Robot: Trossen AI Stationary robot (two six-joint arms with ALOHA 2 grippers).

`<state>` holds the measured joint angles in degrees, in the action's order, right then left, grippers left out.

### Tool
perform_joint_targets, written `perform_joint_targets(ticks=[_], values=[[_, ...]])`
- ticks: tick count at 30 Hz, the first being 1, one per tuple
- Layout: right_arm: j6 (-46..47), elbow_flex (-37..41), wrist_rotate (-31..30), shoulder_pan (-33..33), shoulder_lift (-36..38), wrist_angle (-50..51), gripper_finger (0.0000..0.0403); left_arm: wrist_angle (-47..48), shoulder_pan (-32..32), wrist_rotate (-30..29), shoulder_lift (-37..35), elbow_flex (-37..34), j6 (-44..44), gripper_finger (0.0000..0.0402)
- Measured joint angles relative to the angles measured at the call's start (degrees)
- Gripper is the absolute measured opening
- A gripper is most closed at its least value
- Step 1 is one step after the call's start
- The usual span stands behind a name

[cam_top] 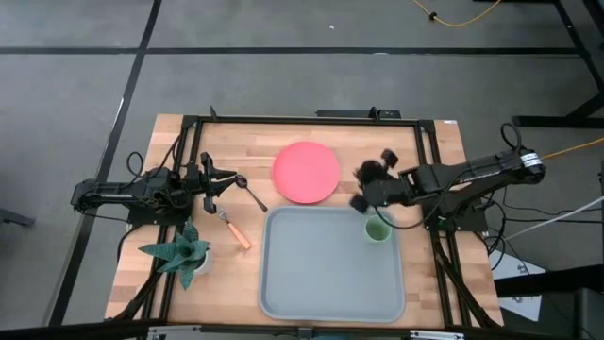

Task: Pick and place plate/cup/fork/spoon on tray
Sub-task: Put the pink plate on the gray serving tray

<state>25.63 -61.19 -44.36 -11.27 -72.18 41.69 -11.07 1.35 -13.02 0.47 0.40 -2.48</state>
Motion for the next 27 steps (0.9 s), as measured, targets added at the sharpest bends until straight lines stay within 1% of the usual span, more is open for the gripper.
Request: perform_joint_targets(ticks=[1, 3, 5, 8, 12, 18, 20, 24, 27], values=[[-1.25, 0.0, -3.18, 0.8, -0.04, -3.43, 0.0051, 0.0, 0.01, 0.0, 0.0, 0.0, 0.0, 0.008], [-3.97, 0.0, -5.81, 2.62, -0.04, -9.8, 0.0051, 0.0, 0.01, 0.0, 0.0, 0.0, -0.01, 0.008], [-8.17, -0.02, -4.33, 4.53, -0.05, -14.28, 0.0051, 0.0, 0.0, 0.01, 0.0, 0.0, -0.02, 0.008], [-13.72, -0.04, 0.33, 7.53, -0.2, -17.32, 0.0051, -0.01, 0.0, 0.0, 0.0, 0.0, -0.04, 0.008], [-15.72, -0.04, 3.92, 11.79, -0.42, -16.17, 0.0051, 0.0, 0.02, 0.0, 0.0, 0.0, -0.11, 0.008], [-15.3, -0.02, 4.89, 18.42, -0.42, -9.36, 0.0051, -0.01, 0.01, 0.0, 0.0, 0.0, -0.15, 0.008], [-14.79, 0.34, 8.0, 21.28, -0.72, -10.92, 0.0051, -0.02, 0.02, 0.02, 0.0, 0.0, -0.24, 0.008], [-17.24, 1.63, 19.72, 26.08, -1.91, -16.45, 0.0051, -0.02, 0.02, 0.02, 0.0, 0.0, -1.88, 0.008], [-18.49, 1.85, 23.86, 27.44, -2.43, -14.69, 0.0051, -0.02, 0.0, 0.02, 0.0, 0.0, -1.92, 0.008]])
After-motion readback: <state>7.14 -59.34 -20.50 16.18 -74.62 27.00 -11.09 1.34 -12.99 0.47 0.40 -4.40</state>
